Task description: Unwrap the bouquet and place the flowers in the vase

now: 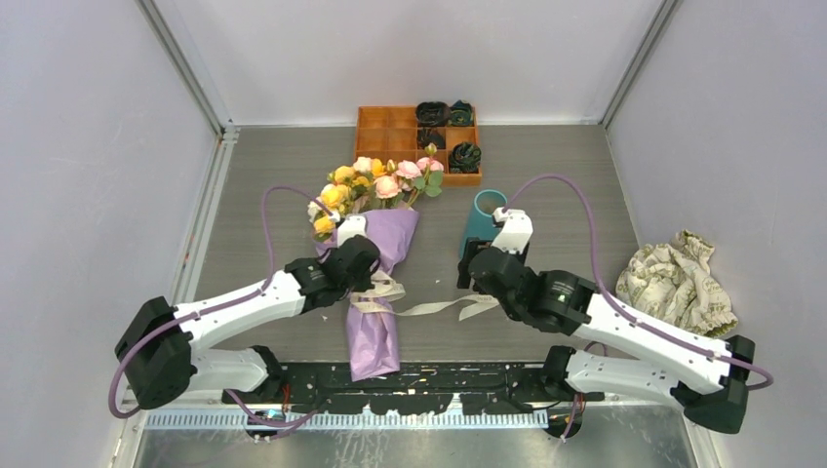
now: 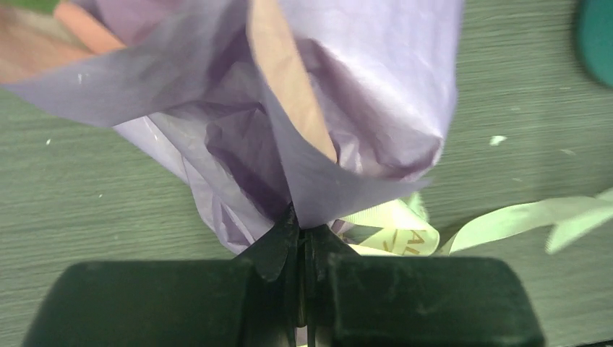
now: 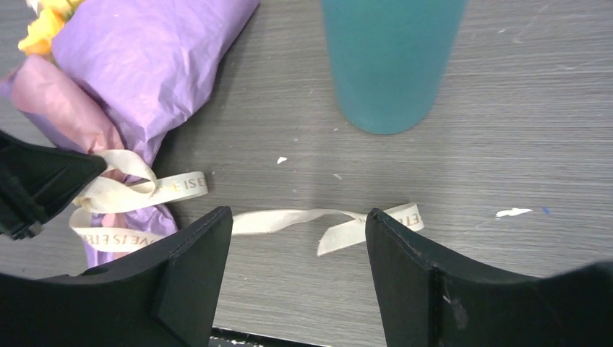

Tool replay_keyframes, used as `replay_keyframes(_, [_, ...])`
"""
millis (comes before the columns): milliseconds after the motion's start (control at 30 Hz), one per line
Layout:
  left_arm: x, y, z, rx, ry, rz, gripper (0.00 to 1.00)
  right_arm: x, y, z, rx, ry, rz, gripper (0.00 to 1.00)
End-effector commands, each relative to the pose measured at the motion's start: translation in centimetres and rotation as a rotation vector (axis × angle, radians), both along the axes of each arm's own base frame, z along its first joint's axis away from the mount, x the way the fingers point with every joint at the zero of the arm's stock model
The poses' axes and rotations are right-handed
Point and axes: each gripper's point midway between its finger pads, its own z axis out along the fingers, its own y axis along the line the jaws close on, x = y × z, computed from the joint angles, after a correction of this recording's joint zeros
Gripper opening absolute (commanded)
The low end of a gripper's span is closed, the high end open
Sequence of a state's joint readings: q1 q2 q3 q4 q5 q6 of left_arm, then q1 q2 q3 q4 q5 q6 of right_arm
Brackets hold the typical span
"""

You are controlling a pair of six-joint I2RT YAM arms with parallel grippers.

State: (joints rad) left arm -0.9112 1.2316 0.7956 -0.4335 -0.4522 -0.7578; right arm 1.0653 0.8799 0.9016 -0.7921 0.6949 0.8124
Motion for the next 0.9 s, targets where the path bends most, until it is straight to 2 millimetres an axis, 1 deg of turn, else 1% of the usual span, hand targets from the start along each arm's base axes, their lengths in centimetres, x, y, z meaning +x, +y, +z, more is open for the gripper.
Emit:
replay_keyframes(0, [1.5,-0.4,0.1,-0.122,-0.039,0.036,0.05,0.6,4.4,-0.4,0.084,0.023,0.088,0.73])
replay_keyframes(100, [1.9,-0.2,-0.6,-0.132,-0.036,0.05,0.05,0.5,7.5,-1.7,0.115,0.076,0.162,0.73])
replay_keyframes(167, [2.3,0.3,-0.6,-0.125,-0.039,0.068,0.06,0.3,9.4,-2.6,0.137,0.111,0.209,0.72])
replay_keyframes(333, [4.1,2.8,0.7,-0.12,-0.071,0.153,0.1,-0.1,13.2,-5.5,0.168,0.192,0.298,0.7])
replay_keyframes(400, [4.5,3.6,1.1,-0.131,-0.079,0.169,0.11,0.0,14.2,-6.7,0.157,0.216,0.313,0.68])
replay_keyframes(500, [4.8,4.4,1.1,-0.134,-0.081,0.186,0.12,0.5,15.3,-8.4,0.124,0.237,0.321,0.67])
replay_keyframes(667, [4.6,5.0,-0.3,-0.136,-0.052,0.191,0.11,1.3,17.2,-10.9,0.072,0.266,0.345,0.64])
replay_keyframes(767, [4.5,5.2,-0.9,-0.137,-0.041,0.197,0.11,1.7,18.4,-11.8,0.065,0.276,0.363,0.65])
replay_keyframes(867, [4.5,5.4,-1.4,-0.136,-0.032,0.2,0.11,2.2,19.1,-12.1,0.043,0.268,0.379,0.69])
